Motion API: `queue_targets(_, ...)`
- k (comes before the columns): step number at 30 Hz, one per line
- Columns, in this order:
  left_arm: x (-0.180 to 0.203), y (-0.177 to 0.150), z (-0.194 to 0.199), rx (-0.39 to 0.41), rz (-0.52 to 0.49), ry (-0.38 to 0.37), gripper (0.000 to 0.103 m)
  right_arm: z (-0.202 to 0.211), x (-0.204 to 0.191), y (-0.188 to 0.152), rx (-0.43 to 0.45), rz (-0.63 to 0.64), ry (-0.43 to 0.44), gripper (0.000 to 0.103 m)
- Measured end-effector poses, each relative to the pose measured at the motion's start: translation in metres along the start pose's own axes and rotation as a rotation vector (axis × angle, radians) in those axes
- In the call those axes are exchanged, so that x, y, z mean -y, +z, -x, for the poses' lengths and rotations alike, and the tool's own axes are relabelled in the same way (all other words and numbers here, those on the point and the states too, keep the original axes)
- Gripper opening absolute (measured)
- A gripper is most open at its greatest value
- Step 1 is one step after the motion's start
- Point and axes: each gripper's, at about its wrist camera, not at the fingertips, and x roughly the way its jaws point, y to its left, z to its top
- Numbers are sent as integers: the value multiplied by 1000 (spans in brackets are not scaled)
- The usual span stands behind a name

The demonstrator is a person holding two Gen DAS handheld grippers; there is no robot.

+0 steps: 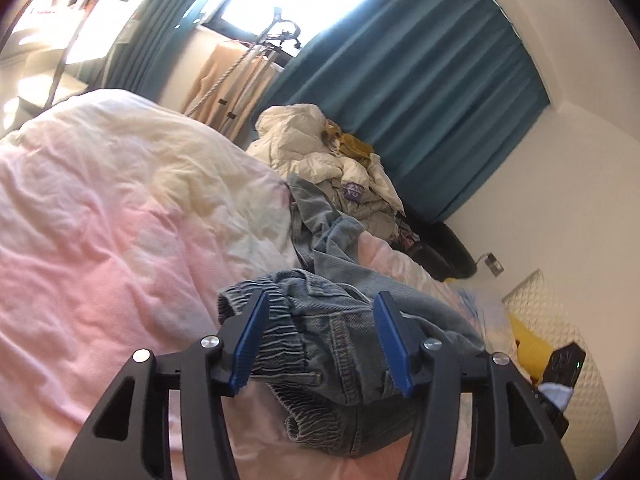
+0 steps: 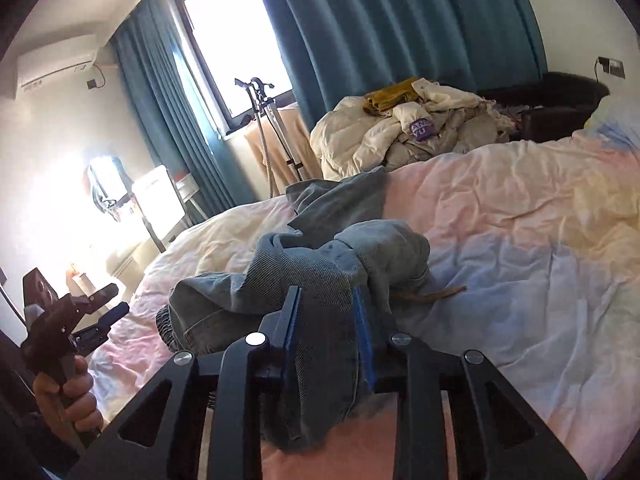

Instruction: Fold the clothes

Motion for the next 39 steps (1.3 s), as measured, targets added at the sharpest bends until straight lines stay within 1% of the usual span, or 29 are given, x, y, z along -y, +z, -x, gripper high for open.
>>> queue_targets(1,12,-2,-7,-22,-53,-13,56,-8,4,-1,-12,-27,27,39)
queue_targets(2,25,-5,-14,-43,-106,-27,56,-20,4,-1,-21,-43,47,48)
queue_targets(3,38,-8,-21,-64,-158,-41,56,-33,4,-1,-28,-48,58,53)
queue_targets(5,64,-14,-34,-104,-261,-74,56,-44,2,1,-37,-31,73,54)
queue_targets(9,110,-31,-58,-167,-452,-161,56,-72,2,10,-50,3,131,55)
queue_targets(12,137,-41,-82,-196,-572,-141,56,-92,6,20,-105,6,180,55)
queue_targets(13,144,-42,-92,-204,-599,-104,56,-96,8,22,-120,1,193,54)
queue_targets(14,148,-42,-102,-208,-618,-60,56,-98,12,21,-129,-8,201,53)
queue_targets(15,151,-41,-111,-214,-629,-32,56,-100,16,21,-138,-17,210,48)
queue_targets(16,152,-39,-119,-222,-636,-26,56,-101,20,20,-148,-29,211,44)
queue_targets(18,154,-37,-134,-242,-640,-18,56,-102,30,18,-162,-57,197,32)
queue_targets(21,161,-40,-154,-265,-687,45,56,-105,42,16,-169,-95,192,23)
queue_targets(24,174,-41,-162,-253,-733,88,54,-100,50,16,-146,-140,189,17)
queue_targets(25,178,-41,-166,-249,-751,110,53,-97,53,16,-134,-154,185,17)
queue_targets(28,186,-41,-173,-243,-770,188,45,-87,62,18,-102,-191,176,16)
queue_targets(29,188,-41,-176,-241,-772,217,36,-85,63,18,-95,-200,174,16)
queue_targets(31,188,-42,-183,-245,-772,269,25,-85,64,16,-106,-200,164,16)
queue_targets(32,188,-43,-187,-247,-773,294,14,-86,63,14,-117,-191,158,16)
queue_targets(33,188,-43,-189,-256,-774,291,9,-86,62,12,-126,-181,152,16)
queue_targets(36,192,-45,-183,-260,-800,271,7,-85,66,10,-122,-202,151,14)
queue_targets(39,198,-45,-168,-268,-839,235,7,-82,76,8,-99,-279,181,14)
